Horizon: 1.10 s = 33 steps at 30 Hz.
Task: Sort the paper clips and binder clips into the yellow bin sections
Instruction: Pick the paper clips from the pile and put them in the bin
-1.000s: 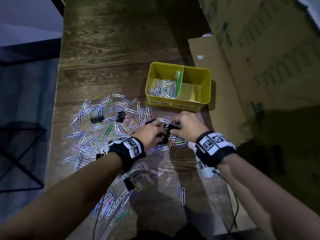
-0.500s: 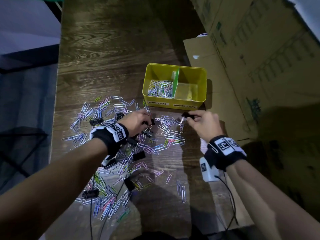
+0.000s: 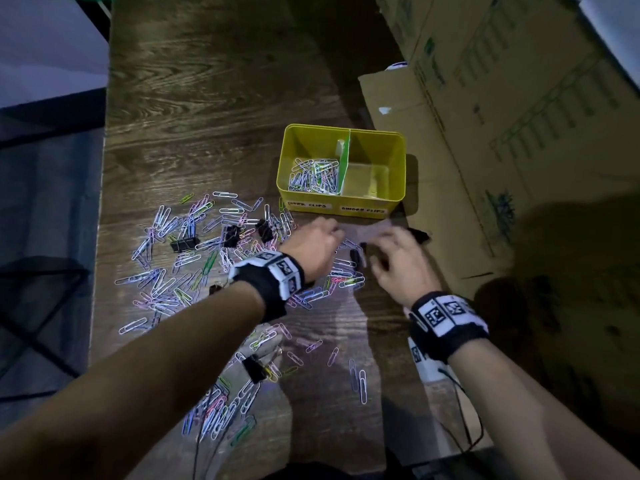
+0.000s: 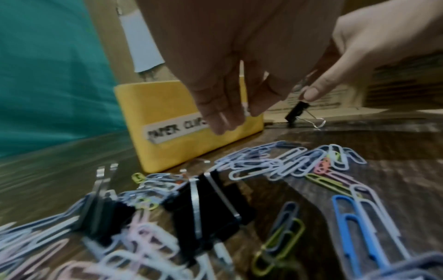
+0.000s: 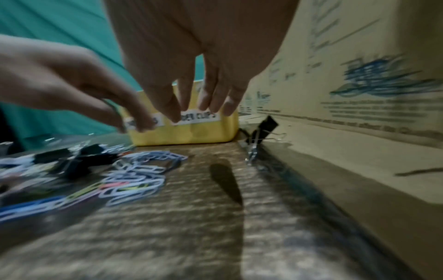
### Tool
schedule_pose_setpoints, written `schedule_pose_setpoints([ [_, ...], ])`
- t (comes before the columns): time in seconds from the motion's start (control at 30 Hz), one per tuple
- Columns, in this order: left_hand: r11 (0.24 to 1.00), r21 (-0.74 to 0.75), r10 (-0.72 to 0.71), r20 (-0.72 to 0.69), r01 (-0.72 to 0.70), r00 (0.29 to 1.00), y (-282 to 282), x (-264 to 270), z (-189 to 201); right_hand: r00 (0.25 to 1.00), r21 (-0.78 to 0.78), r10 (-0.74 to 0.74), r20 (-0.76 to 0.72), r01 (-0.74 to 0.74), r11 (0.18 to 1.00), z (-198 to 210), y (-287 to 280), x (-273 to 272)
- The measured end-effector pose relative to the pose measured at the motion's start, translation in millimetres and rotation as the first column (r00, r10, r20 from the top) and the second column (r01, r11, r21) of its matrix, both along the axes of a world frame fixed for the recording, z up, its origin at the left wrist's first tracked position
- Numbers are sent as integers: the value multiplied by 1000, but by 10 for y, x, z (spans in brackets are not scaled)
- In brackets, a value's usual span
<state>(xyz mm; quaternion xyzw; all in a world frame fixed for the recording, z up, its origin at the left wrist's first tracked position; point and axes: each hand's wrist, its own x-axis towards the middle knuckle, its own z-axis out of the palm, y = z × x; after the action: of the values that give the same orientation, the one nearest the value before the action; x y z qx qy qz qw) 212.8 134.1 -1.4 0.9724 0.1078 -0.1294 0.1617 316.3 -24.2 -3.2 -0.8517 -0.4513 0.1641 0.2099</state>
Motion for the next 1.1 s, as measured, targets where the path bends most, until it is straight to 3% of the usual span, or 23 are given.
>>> schedule_pose_setpoints([
  [0.1, 994, 104, 54, -285, -25, 957, -176, 118, -131, 974, -260, 213, -70, -224, 939, -157, 72, -124],
  [0.2, 994, 111, 69, -430, -24, 900, -357, 69, -231, 962, -431, 249, -117, -274, 860, -310, 55, -171],
  [0.43, 999, 0, -44, -395, 48, 918, -775, -473, -310, 942, -348, 278, -190, -330, 878, -273, -497, -422],
  [0.53, 994, -2, -107, -297, 112, 949, -837, -653, -259, 916, -413, 347, -202, -401, 817, -317, -773, -520],
  [0.63, 995, 46, -83, -199, 94, 977, -751, -733, -180, 893, -471, 409, -188, -447, 760, -337, -880, -630],
  [0.73, 995, 84, -31, -204, 49, 978, -636, -769, -208, 904, -473, 396, -163, -424, 773, -337, -839, -682],
  [0.93, 985, 54, -146, -250, 164, 957, -760, -894, -286, 919, -407, 378, -109, -388, 827, -348, -603, -635],
  [1.1, 996, 38, -67, -234, 78, 970, -919, -939, -304, 942, -369, 325, -88, -334, 868, -354, -602, -675],
])
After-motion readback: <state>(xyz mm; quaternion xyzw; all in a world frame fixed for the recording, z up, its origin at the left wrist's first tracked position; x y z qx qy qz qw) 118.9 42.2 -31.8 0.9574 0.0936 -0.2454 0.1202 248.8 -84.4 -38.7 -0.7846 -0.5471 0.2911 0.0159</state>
